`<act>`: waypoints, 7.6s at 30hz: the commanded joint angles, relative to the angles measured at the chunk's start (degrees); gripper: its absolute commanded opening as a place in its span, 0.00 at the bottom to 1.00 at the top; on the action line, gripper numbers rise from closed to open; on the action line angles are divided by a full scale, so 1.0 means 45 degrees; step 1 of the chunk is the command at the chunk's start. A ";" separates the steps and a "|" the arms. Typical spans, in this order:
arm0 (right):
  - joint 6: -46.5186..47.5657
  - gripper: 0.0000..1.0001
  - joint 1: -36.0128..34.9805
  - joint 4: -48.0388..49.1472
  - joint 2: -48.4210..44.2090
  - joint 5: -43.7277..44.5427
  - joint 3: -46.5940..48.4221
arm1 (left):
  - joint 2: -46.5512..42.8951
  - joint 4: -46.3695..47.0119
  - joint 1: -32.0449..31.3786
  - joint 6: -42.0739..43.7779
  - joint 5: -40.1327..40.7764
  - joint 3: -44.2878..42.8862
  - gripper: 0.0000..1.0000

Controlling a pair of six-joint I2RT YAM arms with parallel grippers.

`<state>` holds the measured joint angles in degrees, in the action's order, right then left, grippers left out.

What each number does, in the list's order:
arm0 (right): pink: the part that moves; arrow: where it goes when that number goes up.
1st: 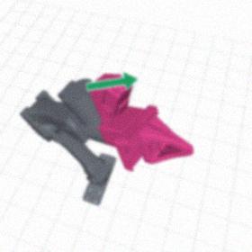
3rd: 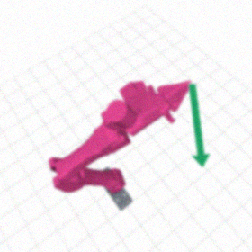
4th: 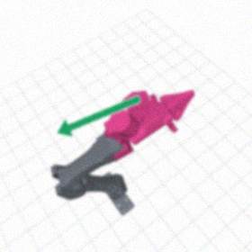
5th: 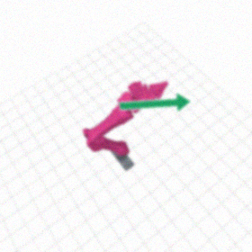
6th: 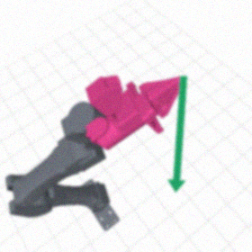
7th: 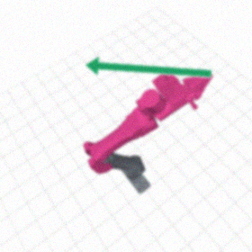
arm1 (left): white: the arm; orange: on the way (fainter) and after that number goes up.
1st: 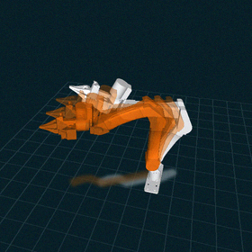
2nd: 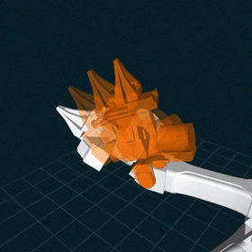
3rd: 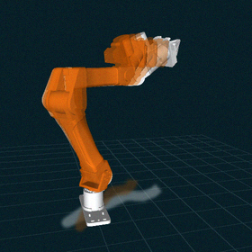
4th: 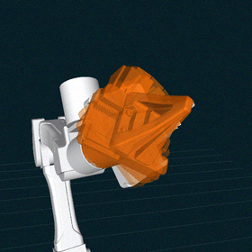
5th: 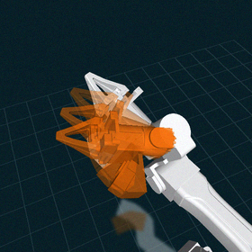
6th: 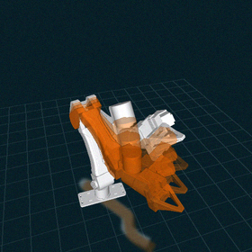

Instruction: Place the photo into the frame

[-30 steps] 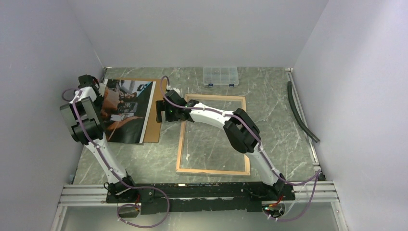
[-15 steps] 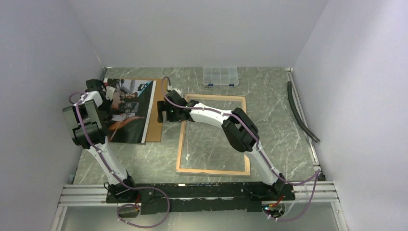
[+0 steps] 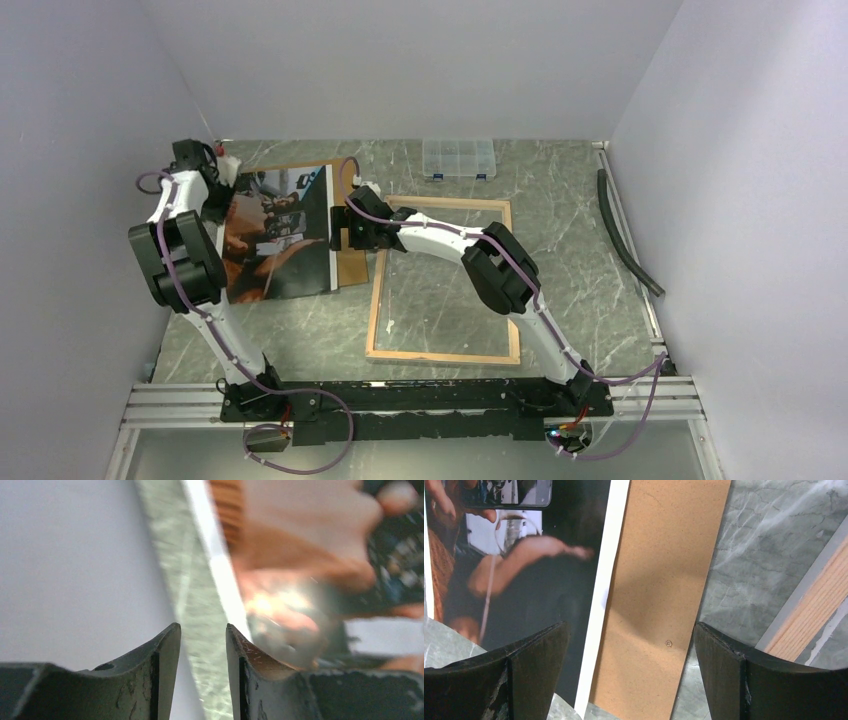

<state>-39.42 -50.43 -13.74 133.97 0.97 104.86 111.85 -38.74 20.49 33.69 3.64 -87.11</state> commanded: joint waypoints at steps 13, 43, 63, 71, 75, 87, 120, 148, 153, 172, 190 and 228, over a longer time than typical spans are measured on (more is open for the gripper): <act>-0.0573 0.97 0.0325 0.0558 -0.0009 -0.0688 -0.0280 | 0.1820 0.2996 0.0960 0.0083 0.2739 0.0097 0.43; -0.3796 0.80 -0.0078 0.2047 -0.1459 -0.5907 -0.3053 | 0.0886 0.2460 0.0870 -0.0025 0.1358 0.1871 0.42; -0.6329 0.72 -0.0140 0.4404 -0.0180 -0.6723 -0.2916 | 0.0770 0.2415 0.0844 0.0167 0.1097 0.2111 0.39; -0.7645 0.67 -0.0101 0.6719 -0.0259 -0.6866 -0.3506 | 0.0803 0.2278 0.0839 0.0155 0.0950 0.2086 0.39; -0.7841 0.57 -0.0091 0.7220 -0.0275 -0.6852 -0.3363 | 0.0774 0.2117 0.0857 0.0119 0.0813 0.1988 0.39; -0.6131 0.05 0.0056 0.5424 -0.0572 -0.5971 -0.2837 | 0.0284 0.0632 0.0969 -0.0231 -0.0140 0.1107 0.41; 0.3226 0.00 -0.0243 -1.5657 -1.1144 0.5016 0.0780 | -0.2370 -0.2759 -0.1862 -0.1384 -0.1459 -0.1036 0.52; 0.2484 0.00 -0.2978 -1.3408 -0.5075 -0.0846 0.0938 | -0.2451 -0.1954 -0.2531 -0.1588 -0.2213 0.0899 0.52; 0.0566 0.00 -0.2315 -1.0678 -0.6732 -0.2897 -0.2388 | -0.2468 -0.1745 -0.3383 -0.1906 -0.2303 0.1272 0.51; -0.3983 0.00 -0.1436 -0.7899 -0.9374 -0.2262 -0.6384 | -0.2005 -0.1755 -0.5841 -0.2656 -0.2017 0.0996 0.50; -0.3303 0.00 -0.0578 -0.7738 -0.7890 -0.2535 -0.6224 | -0.2136 -0.1811 -0.5896 -0.2419 -0.1903 0.0979 0.51; -0.3534 0.57 -0.0159 -0.5883 -0.8421 -0.2071 -0.6898 | -0.2174 -0.2148 -0.5893 -0.2080 -0.1725 0.1000 0.51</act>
<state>-57.19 -51.40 -42.68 97.27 -7.70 72.36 102.94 -47.77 -5.72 23.46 -4.21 -81.01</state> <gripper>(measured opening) 0.519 0.513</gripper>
